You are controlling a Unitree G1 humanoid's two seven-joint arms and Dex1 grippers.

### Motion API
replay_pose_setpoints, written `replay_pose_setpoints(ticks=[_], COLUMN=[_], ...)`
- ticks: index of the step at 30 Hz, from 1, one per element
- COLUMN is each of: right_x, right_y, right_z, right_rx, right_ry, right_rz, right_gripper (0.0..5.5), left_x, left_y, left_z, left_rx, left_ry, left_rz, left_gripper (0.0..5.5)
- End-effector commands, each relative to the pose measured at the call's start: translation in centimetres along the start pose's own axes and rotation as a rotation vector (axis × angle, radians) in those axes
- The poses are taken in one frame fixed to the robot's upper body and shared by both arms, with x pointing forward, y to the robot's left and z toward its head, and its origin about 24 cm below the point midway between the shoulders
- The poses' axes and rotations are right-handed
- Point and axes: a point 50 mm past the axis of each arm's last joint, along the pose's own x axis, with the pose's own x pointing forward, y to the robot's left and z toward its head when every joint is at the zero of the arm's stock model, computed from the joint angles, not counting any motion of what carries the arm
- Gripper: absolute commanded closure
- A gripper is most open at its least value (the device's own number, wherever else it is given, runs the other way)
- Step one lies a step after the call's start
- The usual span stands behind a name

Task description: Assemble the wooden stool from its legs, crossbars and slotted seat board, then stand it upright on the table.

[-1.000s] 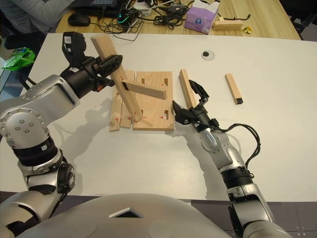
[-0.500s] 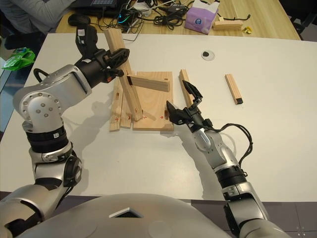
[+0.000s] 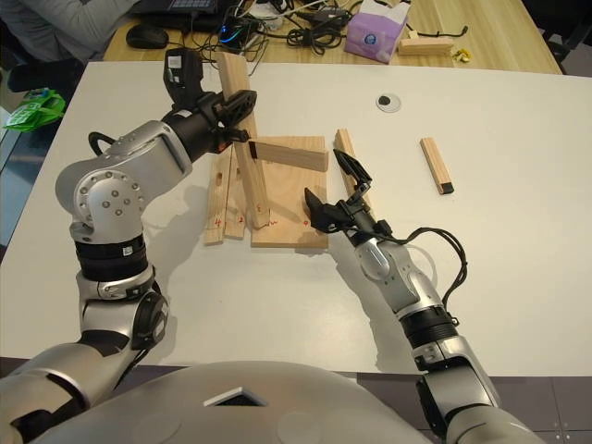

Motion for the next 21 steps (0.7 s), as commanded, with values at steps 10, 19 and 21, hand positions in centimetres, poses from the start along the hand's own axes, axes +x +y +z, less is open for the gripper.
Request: replay_pose_setpoints(ticks=[10, 19, 21], right_x=[1.8, 1.3, 0.6], right_y=[2.0, 2.2, 2.4], right_z=[-0.3, -1.3, -1.7], right_rx=[0.119, 0.122, 0.113], right_ry=[0.118, 0.156, 0.172], right_rz=[0.300, 0.304, 0.333], right_gripper=[0.10, 0.10, 0.10], left_x=[-0.1, -0.6, -0.9], left_y=[3.2, 1.0, 1.0], left_z=[-2.3, -2.6, -3.0], left_rx=[0.225, 0.073, 0.053], left_ry=[-0.035, -0.285, -0.317], left_rz=[0.182, 0.061, 0.045], left_gripper=[4.47, 4.47, 4.47])
